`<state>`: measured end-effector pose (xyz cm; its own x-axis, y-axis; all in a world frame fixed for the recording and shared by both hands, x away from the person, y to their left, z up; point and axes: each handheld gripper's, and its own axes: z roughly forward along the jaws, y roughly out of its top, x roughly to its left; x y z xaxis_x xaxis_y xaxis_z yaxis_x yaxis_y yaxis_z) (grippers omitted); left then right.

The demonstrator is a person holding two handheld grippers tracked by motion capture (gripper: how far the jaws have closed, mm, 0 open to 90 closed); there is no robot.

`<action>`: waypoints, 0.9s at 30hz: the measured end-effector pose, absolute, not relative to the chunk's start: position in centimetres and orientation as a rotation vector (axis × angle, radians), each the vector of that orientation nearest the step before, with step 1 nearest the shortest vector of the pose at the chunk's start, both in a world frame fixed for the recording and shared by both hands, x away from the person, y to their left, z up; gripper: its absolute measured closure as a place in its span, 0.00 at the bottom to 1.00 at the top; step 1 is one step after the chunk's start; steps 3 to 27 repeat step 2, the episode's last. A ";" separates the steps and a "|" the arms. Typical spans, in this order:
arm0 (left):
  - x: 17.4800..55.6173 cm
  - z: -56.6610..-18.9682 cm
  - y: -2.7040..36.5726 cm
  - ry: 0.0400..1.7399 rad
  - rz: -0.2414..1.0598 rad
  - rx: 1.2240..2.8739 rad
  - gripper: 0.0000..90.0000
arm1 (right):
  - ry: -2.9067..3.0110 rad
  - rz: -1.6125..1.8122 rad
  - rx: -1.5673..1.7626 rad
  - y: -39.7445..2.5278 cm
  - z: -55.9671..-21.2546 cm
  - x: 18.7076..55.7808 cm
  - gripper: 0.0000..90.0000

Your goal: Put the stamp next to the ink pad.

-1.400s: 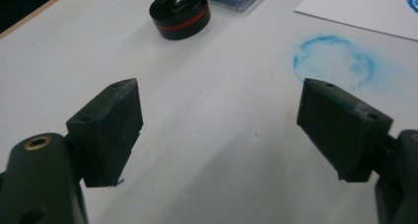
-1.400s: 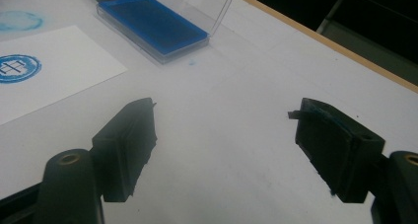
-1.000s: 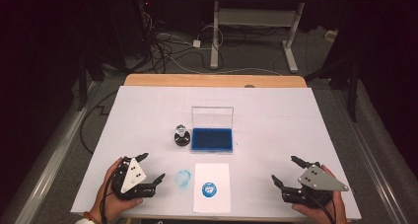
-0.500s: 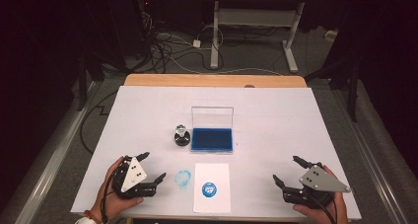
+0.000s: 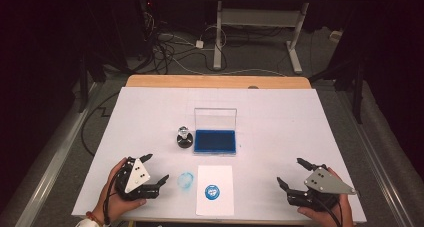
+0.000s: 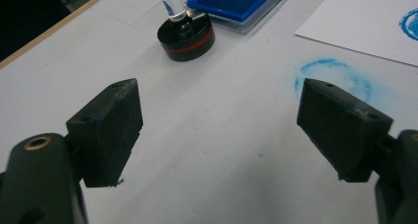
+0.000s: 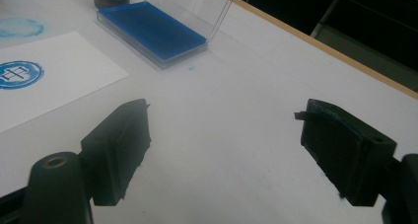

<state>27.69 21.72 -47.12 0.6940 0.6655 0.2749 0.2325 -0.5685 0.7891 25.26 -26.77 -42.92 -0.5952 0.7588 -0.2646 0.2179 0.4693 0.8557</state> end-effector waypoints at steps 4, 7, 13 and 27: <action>27.7 -47.1 21.8 0.688 0.729 2.138 0.19 | 2.077 1.084 0.809 -26.8 -43.0 25.4 0.21; 27.7 -47.1 21.8 0.688 0.729 2.138 0.19 | 2.077 1.084 0.809 -26.8 -43.0 25.4 0.21; 27.7 -47.1 21.8 0.688 0.729 2.138 0.19 | 2.077 1.084 0.809 -26.8 -43.0 25.4 0.21; 27.7 -47.1 21.8 0.688 0.729 2.138 0.19 | 2.077 1.084 0.809 -26.8 -43.0 25.4 0.21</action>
